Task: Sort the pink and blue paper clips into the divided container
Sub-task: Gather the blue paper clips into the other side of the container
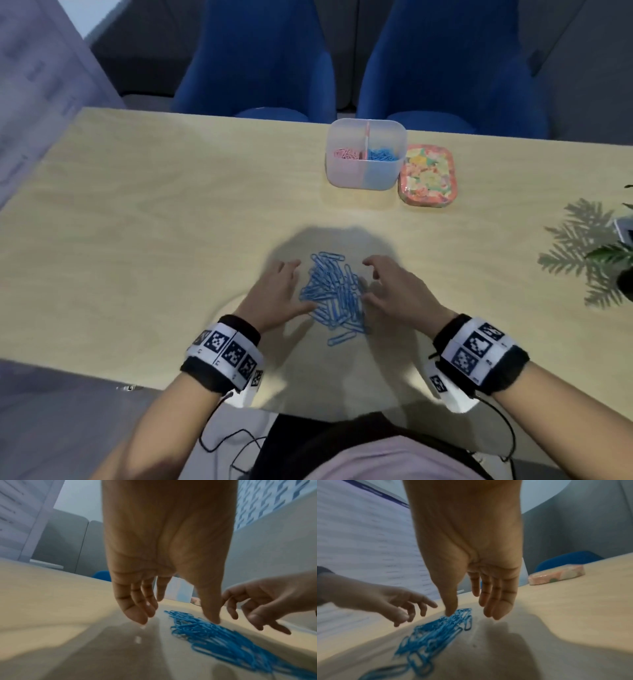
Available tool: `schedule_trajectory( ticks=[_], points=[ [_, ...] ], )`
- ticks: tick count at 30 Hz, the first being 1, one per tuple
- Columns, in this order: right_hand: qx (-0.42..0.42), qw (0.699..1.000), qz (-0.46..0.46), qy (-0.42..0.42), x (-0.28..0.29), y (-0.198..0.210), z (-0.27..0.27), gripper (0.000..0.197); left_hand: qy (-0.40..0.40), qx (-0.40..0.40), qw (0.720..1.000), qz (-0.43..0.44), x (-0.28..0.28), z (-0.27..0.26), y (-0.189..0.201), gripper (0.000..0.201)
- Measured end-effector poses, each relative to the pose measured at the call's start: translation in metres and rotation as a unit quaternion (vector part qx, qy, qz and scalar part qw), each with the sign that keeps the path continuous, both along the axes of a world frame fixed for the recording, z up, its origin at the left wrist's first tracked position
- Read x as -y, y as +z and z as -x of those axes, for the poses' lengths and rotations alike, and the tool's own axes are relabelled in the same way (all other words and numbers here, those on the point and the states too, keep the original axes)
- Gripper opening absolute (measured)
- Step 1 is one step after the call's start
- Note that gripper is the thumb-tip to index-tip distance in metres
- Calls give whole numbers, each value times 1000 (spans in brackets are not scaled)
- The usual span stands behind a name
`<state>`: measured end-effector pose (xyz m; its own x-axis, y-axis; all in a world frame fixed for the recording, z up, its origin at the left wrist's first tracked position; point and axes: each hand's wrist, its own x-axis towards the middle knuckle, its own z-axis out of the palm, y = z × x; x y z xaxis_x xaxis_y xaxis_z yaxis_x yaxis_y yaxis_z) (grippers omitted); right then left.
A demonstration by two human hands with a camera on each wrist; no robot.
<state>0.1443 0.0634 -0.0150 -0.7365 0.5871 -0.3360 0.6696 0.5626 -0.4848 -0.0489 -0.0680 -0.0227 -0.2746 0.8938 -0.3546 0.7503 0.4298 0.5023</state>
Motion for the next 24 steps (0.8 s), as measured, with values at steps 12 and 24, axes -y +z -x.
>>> schedule_trajectory(
  ticks=[12, 24],
  points=[
    [29, 999, -36, 15, 12, -18, 25, 72, 21, -34, 999, -14, -7, -27, -19, 95],
    [44, 981, -49, 185, -23, -11, 78, 72, 26, -19, 999, 17, -11, -7, -6, 69]
  ],
)
